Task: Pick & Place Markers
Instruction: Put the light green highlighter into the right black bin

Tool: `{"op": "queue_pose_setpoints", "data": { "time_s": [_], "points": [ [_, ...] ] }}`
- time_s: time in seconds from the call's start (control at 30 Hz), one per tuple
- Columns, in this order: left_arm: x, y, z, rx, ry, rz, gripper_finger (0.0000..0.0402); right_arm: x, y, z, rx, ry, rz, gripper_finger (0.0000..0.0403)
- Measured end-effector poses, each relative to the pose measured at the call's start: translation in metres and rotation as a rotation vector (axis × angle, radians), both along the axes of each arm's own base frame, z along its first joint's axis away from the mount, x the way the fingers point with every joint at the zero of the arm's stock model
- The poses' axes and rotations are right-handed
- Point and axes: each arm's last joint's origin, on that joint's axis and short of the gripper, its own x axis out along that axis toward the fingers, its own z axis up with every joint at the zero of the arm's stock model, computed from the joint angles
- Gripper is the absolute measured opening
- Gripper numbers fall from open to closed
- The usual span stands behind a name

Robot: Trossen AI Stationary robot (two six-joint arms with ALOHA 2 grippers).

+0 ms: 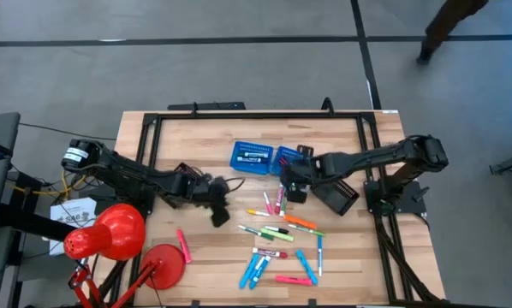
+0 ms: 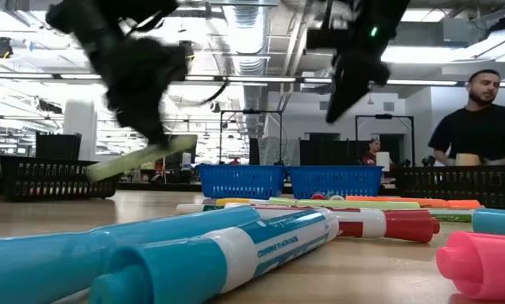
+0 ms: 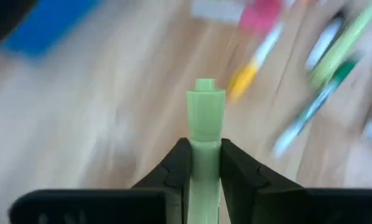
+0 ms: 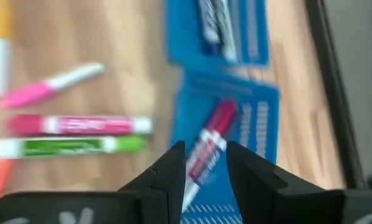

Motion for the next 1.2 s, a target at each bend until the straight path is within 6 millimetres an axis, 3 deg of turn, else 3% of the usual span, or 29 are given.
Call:
{"op": "queue_pose_setpoints", "data": {
  "time_s": [0.13,0.23,0.4,0.6,0.67,0.77,0.9,1.07,1.2],
  "points": [
    [0.015,0.013,0.015,0.066,-0.103,-0.064,0.0065,-0.012,0.027,0.011,-0.088,0.01,0.187,0.0108],
    [0.021,0.027,0.019,0.075,-0.153,-0.086,0.0067,-0.032,0.034,0.016,-0.114,-0.026,0.23,0.0108],
    [0.032,0.038,0.03,0.178,-0.276,-0.19,0.0066,-0.074,0.021,0.011,-0.027,-0.235,0.198,0.0108],
    [0.044,0.041,0.05,0.307,-0.513,-0.373,0.0067,-0.102,-0.002,-0.013,0.063,-0.745,0.336,0.0108],
    [0.046,0.041,0.057,0.354,-0.577,-0.393,0.0067,-0.105,-0.009,-0.017,0.067,-0.929,0.356,0.0108],
    [0.048,0.041,0.063,0.413,-0.638,-0.41,0.0068,-0.109,-0.018,-0.025,0.11,-1.041,0.335,0.0108],
    [0.05,0.041,0.069,0.468,-0.696,-0.425,0.0068,-0.103,-0.024,-0.035,0.212,-1.03,0.234,0.0108],
    [0.051,0.04,0.077,0.473,-0.784,-0.439,0.0068,-0.086,-0.018,-0.05,0.235,-1.02,0.253,0.0119],
    [0.051,0.037,0.082,0.45,-0.85,-0.492,0.0069,-0.067,-0.011,-0.047,0.243,-1.077,0.288,0.0146]
  ]
}}
